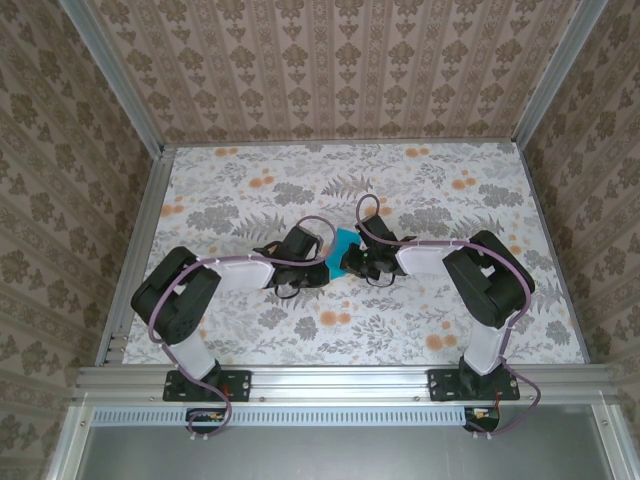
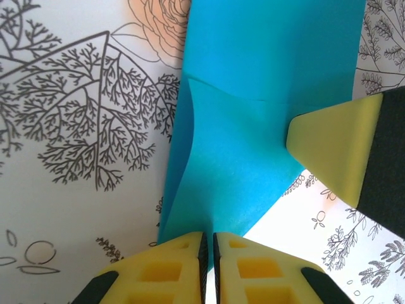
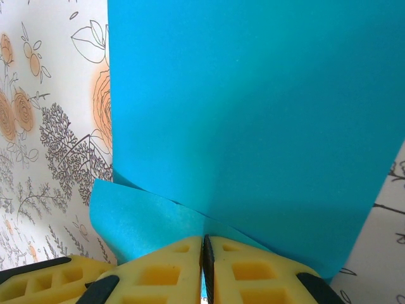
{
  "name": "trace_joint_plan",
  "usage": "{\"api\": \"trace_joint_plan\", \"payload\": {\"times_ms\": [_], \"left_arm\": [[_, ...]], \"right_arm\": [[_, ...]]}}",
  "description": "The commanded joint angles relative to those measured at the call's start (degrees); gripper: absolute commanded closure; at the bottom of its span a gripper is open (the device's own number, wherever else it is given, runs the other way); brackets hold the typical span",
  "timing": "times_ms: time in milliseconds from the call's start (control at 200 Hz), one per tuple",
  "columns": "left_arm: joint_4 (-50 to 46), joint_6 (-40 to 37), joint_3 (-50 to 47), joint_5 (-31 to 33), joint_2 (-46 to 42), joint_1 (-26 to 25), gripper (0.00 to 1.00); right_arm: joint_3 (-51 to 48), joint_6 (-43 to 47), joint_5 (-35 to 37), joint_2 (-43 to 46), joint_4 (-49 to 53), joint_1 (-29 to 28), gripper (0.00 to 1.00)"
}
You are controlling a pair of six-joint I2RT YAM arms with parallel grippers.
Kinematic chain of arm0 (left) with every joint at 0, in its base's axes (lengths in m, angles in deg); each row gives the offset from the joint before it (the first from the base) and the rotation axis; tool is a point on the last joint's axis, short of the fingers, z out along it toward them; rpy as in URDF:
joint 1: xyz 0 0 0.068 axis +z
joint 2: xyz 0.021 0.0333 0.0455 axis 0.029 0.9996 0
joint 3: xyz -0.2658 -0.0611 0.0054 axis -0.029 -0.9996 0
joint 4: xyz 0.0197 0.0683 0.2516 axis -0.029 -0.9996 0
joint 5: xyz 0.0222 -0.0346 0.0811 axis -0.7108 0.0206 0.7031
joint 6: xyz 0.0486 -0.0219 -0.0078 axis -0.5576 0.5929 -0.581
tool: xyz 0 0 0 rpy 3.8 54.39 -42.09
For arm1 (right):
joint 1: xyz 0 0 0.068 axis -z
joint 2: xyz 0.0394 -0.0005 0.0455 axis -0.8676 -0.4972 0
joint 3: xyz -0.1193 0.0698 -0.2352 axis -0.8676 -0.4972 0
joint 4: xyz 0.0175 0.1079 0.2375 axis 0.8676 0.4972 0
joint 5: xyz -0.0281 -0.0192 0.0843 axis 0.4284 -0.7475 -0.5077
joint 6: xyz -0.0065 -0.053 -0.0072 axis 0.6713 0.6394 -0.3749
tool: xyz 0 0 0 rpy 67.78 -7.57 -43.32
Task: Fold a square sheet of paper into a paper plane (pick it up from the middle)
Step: Third fold the triangle at the center of the table.
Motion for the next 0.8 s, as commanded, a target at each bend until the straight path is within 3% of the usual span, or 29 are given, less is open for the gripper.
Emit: {"api": "trace_joint_plan", "payload": {"times_ms": [0,515,795], "left_arm": [[-4.39,0.46,-2.73,1.61,-1.50,0.63,0.87],[-5.29,0.30,-5.73,1.59,-2.76,0.62,0.96],[-4.39,0.50,-5.22,1.35,-2.52,0.72,0.97]], "right_arm": [[-1.74,0.30,3.50,-2.44,4.57,1.20,0.88],[2.79,6.25,-4.41,5.14,1.80,3.35,0.87],[0.22,3.75,-6.44,6.18,-0.66,-0.09,0.87]]}}
